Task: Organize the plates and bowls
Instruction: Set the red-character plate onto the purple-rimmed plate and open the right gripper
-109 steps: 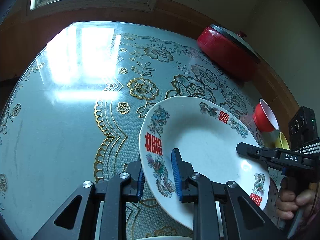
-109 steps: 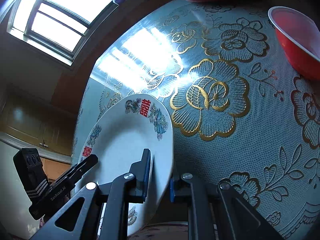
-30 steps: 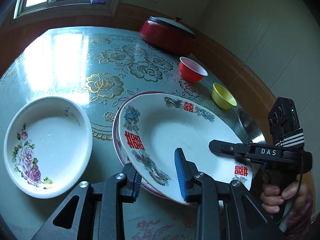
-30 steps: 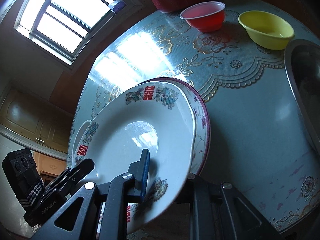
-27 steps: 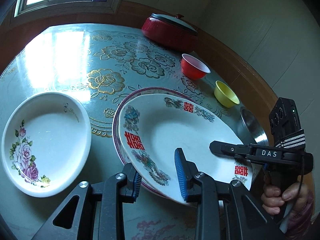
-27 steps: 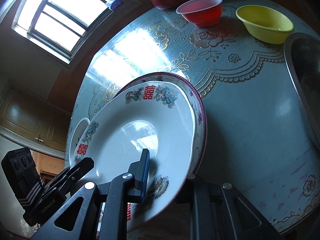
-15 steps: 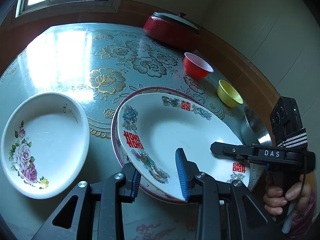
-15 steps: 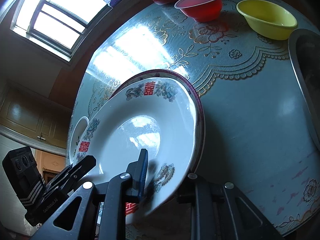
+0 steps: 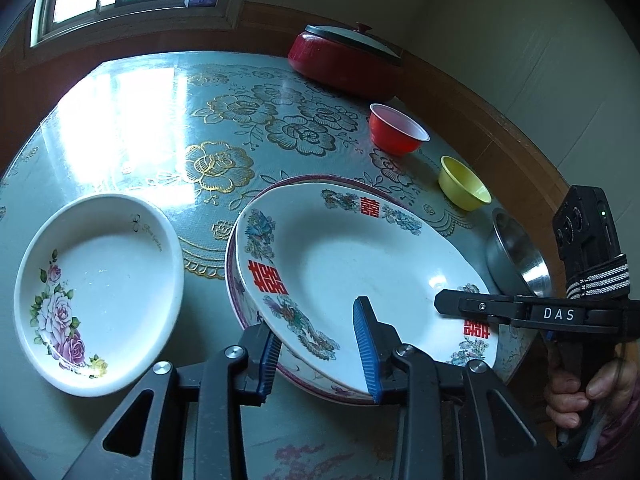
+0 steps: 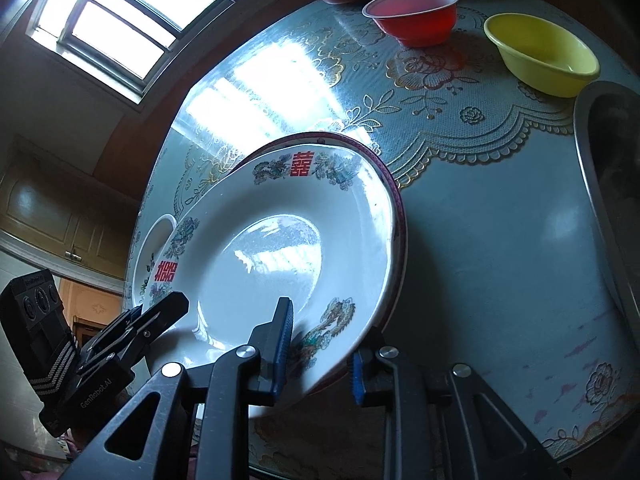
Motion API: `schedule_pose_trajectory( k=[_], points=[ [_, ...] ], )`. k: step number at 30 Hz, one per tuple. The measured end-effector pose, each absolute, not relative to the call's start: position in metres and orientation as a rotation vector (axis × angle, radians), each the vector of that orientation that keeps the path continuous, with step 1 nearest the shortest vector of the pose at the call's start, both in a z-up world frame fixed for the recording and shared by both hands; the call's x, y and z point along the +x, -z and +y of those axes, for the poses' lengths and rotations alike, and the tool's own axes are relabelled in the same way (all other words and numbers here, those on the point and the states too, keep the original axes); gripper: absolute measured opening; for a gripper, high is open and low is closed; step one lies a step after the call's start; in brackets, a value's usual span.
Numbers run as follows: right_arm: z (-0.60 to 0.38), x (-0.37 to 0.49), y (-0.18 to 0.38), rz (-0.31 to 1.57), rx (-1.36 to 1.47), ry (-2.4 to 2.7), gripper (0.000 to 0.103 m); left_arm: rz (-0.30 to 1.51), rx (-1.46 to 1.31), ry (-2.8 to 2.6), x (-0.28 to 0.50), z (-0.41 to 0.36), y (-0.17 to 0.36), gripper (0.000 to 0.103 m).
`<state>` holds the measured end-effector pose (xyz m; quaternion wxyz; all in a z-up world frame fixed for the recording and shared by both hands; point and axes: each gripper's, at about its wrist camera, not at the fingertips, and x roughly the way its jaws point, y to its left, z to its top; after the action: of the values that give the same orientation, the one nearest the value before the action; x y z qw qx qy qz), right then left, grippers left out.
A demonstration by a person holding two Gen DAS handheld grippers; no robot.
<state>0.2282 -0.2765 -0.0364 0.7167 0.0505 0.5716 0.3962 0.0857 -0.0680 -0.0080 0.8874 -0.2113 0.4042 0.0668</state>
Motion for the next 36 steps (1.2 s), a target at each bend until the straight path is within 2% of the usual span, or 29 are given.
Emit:
schedule_pose_trajectory(
  k=[30, 36],
  points=[
    [-0.286, 0.211, 0.024, 1.279, -0.069, -0.974, 0.031, 0.843, -0.379, -0.312, 0.076, -0.076, 0.011, 0.036],
    [-0.288, 0.208, 0.014, 1.257, -0.040, -1.043, 0.031, 0.756, -0.316, -0.298, 0.069, -0.089, -0.004, 0.036]
  ],
)
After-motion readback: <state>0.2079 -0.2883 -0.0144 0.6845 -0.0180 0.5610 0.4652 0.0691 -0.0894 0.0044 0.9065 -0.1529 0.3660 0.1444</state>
